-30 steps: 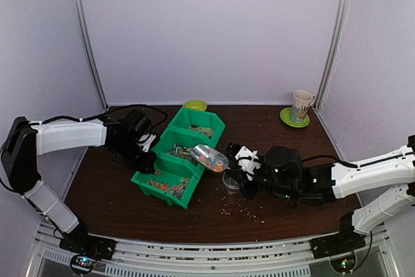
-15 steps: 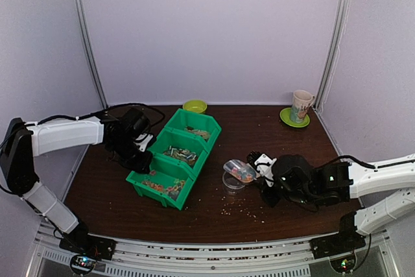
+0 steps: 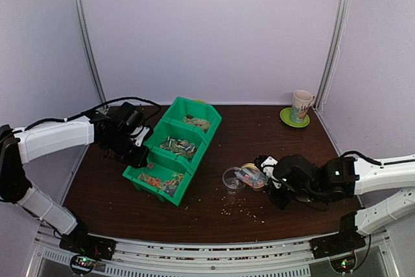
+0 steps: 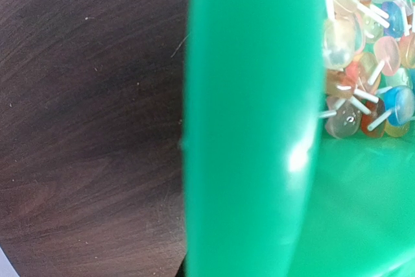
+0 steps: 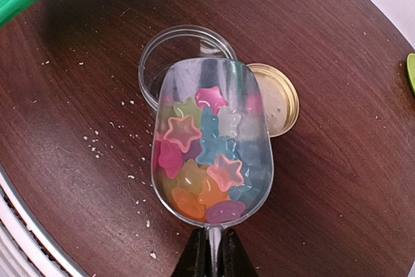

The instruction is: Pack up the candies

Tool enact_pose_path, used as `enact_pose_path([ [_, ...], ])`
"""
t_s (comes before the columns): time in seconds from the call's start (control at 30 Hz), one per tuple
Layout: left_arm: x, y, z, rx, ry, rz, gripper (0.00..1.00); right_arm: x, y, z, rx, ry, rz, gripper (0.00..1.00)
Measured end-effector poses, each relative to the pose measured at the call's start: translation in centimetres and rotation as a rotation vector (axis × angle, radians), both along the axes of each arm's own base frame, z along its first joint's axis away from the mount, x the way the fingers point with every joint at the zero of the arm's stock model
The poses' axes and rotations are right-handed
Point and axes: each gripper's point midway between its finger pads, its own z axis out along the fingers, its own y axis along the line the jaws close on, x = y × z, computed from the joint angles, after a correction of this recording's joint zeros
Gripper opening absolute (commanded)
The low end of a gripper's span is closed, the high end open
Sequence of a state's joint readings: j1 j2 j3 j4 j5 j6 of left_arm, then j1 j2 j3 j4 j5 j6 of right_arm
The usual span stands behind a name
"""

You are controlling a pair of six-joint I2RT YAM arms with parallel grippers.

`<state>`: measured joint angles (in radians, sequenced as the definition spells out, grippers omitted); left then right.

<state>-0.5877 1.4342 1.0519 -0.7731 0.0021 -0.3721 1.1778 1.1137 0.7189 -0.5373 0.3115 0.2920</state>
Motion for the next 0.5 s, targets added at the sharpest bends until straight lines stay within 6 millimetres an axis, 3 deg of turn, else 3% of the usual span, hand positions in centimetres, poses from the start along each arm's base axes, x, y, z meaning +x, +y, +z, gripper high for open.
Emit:
enact_pose_path([
  [0.5,-0.3,0.0,-1.3,0.017,0.043,-0.004,0.00,-0.3,-0.7,0.3,-0.126,0.053,0.002,0.00],
])
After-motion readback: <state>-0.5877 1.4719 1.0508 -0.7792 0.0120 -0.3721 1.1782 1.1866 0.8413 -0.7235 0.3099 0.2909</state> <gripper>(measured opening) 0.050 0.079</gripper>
